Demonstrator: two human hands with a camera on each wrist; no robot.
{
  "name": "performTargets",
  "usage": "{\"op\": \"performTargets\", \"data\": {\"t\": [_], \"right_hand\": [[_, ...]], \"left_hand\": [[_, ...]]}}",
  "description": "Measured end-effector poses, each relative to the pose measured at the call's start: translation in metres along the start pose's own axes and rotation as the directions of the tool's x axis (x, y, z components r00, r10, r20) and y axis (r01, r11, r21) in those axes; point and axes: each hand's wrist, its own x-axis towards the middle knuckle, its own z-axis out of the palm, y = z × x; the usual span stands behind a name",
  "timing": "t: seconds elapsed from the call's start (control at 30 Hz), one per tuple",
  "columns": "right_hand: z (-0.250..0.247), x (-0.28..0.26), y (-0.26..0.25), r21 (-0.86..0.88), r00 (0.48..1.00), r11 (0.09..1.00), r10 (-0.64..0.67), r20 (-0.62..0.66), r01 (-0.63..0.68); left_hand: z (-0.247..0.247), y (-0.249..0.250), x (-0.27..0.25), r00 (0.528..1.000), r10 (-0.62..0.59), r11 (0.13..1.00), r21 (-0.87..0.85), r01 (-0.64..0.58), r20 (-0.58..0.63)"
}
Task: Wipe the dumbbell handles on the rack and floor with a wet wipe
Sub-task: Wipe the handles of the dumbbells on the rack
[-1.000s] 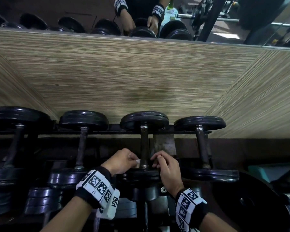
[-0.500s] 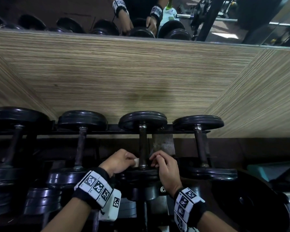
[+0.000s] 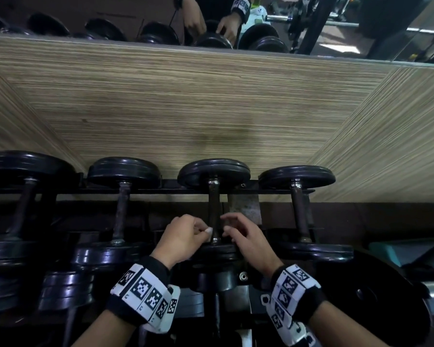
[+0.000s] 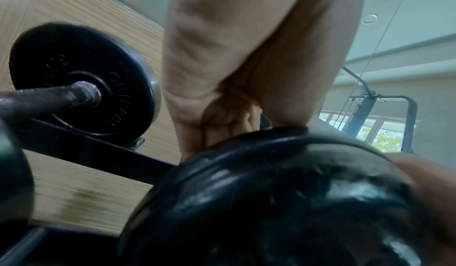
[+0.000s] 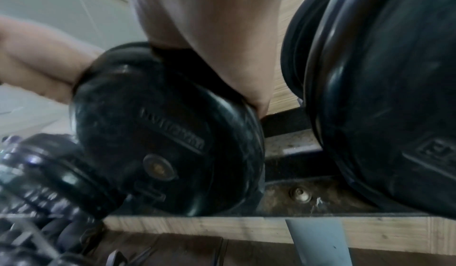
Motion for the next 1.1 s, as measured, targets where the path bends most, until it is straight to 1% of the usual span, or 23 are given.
{"op": "performTargets", "data": {"t": [0.1,0.17,0.2,0.27,0.33,0.4,0.43,0.47,0.53,0.6,0.63,0.7,0.77,0.83,0.9,1.03,1.1], "right_hand": [[-0.008,0.005,-0.008,0.005,0.988,1.000,0.004,0.155,-0.005],[-0.012,0.007,-0.014,0.043,0.977,0.999,-0.007,0.213,-0.002],[-0.014,0.008,-0.018,0.055,0.976,0.999,-0.009,0.216,-0.003],[-0.019,0.012,-0.021,0.092,0.988,0.996,0.006,0.152,-0.020],[-0.021,0.019,-0.022,0.224,0.995,0.970,0.093,0.034,-0.098],[-0.022,0.033,-0.021,0.372,0.980,0.913,0.196,-0.041,-0.167],[-0.022,0.042,-0.019,0.392,0.969,0.897,0.243,-0.051,-0.204],[-0.021,0.052,-0.014,0.373,0.956,0.893,0.290,-0.051,-0.251],[-0.016,0.071,-0.004,0.244,0.937,0.918,0.340,-0.079,-0.312],[-0.009,0.087,0.002,0.062,0.942,0.947,0.320,-0.101,-0.315],[-0.005,0.093,0.001,0.010,0.949,0.955,0.296,-0.105,-0.297],[-0.001,0.105,-0.001,-0.022,0.962,0.968,0.246,-0.121,-0.250],[0.001,0.113,-0.003,-0.011,0.973,0.979,0.199,-0.118,-0.202],[0.003,0.115,-0.002,0.058,0.980,0.984,0.175,-0.089,-0.171],[0.004,0.117,0.002,0.104,0.979,0.979,0.187,-0.084,-0.178],[0.003,0.113,-0.006,0.139,0.979,0.979,0.167,-0.116,-0.151],[0.000,0.109,-0.010,0.105,0.979,0.986,0.145,-0.142,-0.131]], "left_hand": [[0.001,0.008,-0.007,0.991,0.062,0.991,-0.112,-0.075,-0.119],[0.002,0.014,-0.006,0.980,0.070,0.975,-0.193,-0.107,-0.187],[0.004,0.015,-0.005,0.976,0.063,0.963,-0.245,-0.115,-0.210],[0.013,0.015,0.001,0.958,0.019,0.950,-0.294,-0.107,-0.286],[0.023,0.011,0.006,0.921,-0.049,0.951,-0.300,-0.075,-0.386],[0.029,0.010,0.009,0.884,-0.120,0.939,-0.340,-0.046,-0.451],[0.030,0.010,0.010,0.868,-0.146,0.936,-0.351,-0.035,-0.475],[0.030,0.010,0.010,0.853,-0.161,0.936,-0.351,-0.027,-0.496],[0.031,0.011,0.010,0.827,-0.174,0.942,-0.335,-0.018,-0.534],[0.031,0.010,0.009,0.808,-0.192,0.943,-0.332,-0.005,-0.557],[0.032,0.010,0.009,0.805,-0.200,0.940,-0.341,-0.003,-0.558],[0.033,0.010,0.010,0.810,-0.211,0.936,-0.351,0.007,-0.547],[0.033,0.009,0.012,0.815,-0.213,0.933,-0.359,0.007,-0.539],[0.033,0.007,0.013,0.820,-0.215,0.931,-0.366,0.007,-0.531],[0.033,0.006,0.014,0.822,-0.222,0.931,-0.365,0.019,-0.524],[0.033,0.006,0.014,0.823,-0.211,0.930,-0.367,0.003,-0.528],[0.033,0.005,0.014,0.822,-0.207,0.927,-0.375,-0.008,-0.530]]}}
